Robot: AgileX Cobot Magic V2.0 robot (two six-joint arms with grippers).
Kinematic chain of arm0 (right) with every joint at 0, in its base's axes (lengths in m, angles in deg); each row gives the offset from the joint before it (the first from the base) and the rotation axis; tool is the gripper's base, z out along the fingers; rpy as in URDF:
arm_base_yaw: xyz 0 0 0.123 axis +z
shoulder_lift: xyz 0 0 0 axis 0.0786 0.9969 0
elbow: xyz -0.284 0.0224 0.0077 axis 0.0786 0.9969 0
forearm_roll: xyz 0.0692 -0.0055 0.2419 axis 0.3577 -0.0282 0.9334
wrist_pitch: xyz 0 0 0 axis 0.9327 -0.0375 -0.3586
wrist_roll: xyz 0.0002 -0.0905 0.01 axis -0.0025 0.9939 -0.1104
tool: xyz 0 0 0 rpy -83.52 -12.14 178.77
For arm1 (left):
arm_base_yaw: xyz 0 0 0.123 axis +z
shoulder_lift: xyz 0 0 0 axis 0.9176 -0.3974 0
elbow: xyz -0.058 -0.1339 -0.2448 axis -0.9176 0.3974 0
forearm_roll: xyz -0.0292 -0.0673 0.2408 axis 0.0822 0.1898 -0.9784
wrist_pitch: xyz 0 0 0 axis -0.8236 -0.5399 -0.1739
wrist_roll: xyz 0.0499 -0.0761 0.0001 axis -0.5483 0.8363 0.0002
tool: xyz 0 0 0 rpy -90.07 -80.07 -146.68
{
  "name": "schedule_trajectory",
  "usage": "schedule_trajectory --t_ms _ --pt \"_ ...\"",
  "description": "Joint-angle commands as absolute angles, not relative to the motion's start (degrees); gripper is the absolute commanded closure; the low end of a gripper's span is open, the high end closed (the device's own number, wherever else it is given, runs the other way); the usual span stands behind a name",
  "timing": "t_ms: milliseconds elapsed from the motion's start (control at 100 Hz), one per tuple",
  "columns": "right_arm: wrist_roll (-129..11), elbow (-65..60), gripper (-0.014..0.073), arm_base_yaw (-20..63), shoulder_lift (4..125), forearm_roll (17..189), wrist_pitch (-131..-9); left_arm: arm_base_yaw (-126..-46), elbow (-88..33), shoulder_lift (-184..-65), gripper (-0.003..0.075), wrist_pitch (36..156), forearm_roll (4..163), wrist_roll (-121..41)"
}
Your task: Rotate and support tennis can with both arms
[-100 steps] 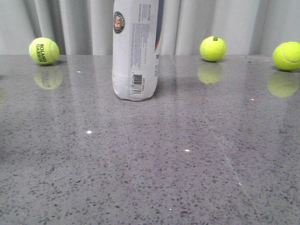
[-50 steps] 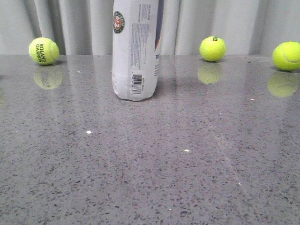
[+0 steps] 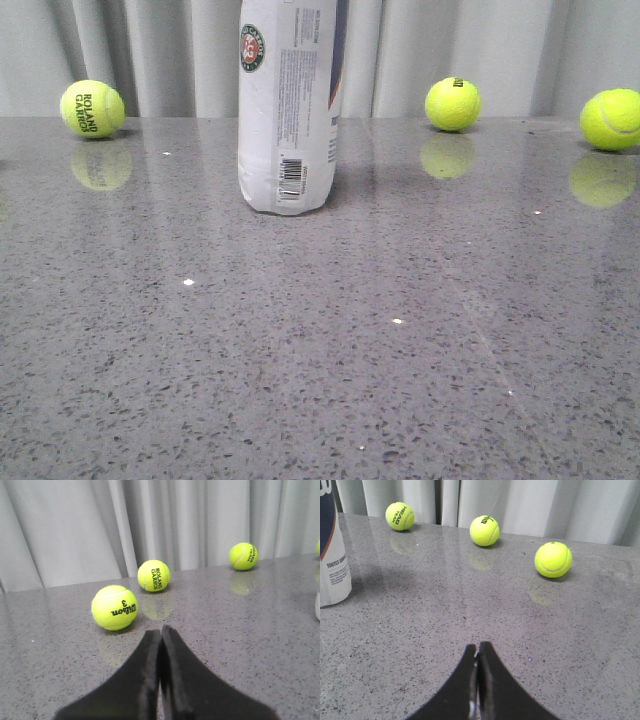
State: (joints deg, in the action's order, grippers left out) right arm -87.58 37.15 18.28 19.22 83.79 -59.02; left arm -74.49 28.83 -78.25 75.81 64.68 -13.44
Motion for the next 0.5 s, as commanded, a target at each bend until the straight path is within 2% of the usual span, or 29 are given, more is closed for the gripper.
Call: schedule_trajectory --t_ms 0,110,280,490 --pt "-87.4 35.6 0.0661 18.0 19.8 83.3 -63.7 -73.9 29.5 -76.1 0.0740 70.8 64.7 -12.8" --pt "-87.4 35.6 0.0661 18.0 19.8 83.3 -63.7 -72.9 32.6 -72.4 0.0740 70.8 64.7 -12.8" --pt "-87.4 35.6 0.0661 18.0 19.8 83.3 -63.7 -71.0 32.6 -64.5 0.0740 79.3 63.8 -12.8" --pt "-87.4 35.6 0.0661 18.0 19.8 83.3 -63.7 -69.6 32.6 -64.8 0.0740 82.9 63.2 -9.8"
